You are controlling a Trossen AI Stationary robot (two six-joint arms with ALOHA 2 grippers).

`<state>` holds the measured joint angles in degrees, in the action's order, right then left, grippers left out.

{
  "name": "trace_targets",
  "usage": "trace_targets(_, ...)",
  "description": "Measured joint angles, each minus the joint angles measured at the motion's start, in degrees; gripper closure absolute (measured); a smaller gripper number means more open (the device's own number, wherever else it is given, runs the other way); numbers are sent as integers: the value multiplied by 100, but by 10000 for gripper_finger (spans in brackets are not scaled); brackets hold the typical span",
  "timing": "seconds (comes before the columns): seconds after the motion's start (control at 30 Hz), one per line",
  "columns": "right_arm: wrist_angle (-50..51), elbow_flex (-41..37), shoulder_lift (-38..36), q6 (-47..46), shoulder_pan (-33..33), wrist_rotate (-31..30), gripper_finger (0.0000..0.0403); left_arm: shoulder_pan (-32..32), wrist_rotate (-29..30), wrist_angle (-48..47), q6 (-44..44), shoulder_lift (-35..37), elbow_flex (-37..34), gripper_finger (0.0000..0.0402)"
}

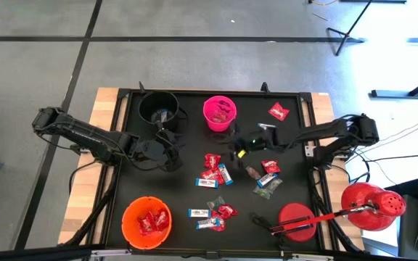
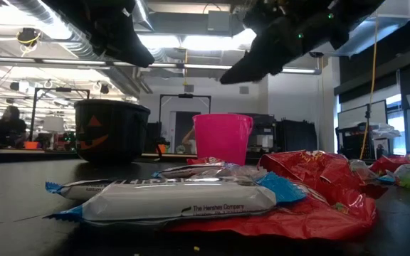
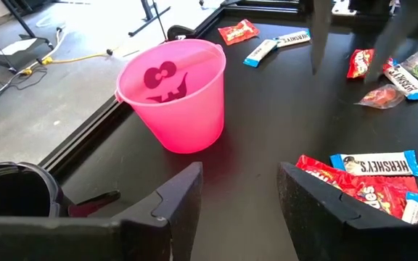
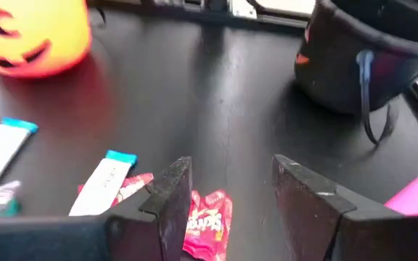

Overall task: Organize candy in baskets
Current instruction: Put the red candy into the orange bucket

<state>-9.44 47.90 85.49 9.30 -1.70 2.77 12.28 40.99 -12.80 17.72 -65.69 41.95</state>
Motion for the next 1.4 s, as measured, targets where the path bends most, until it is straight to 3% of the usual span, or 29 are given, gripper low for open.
trace_targets(0.23, -294, 0, 785, -715, 55, -54, 214, 43, -17, -2, 135, 2, 0, 233)
trace_targets(0.53, -776, 2, 1914, -886, 57, 122, 214, 87, -20, -19, 161, 2, 0, 233)
trace_targets(0.8, -765, 15, 2228, -1092, 57, 172, 220, 87, -20, -66, 163, 2, 0, 233)
trace_targets(0.97, -813, 15, 2230, -1095, 57, 177, 267, 87, -20, -66, 166, 2, 0, 233)
trace_targets(1.2, -887, 12, 2202, -1074, 57, 179, 384, 87, -20, -70, 168, 2, 0, 233)
trace_targets(1.4, -808, -7, 1836, -1056, 57, 179, 383, 87, -48, -79, 170, 2, 0, 233)
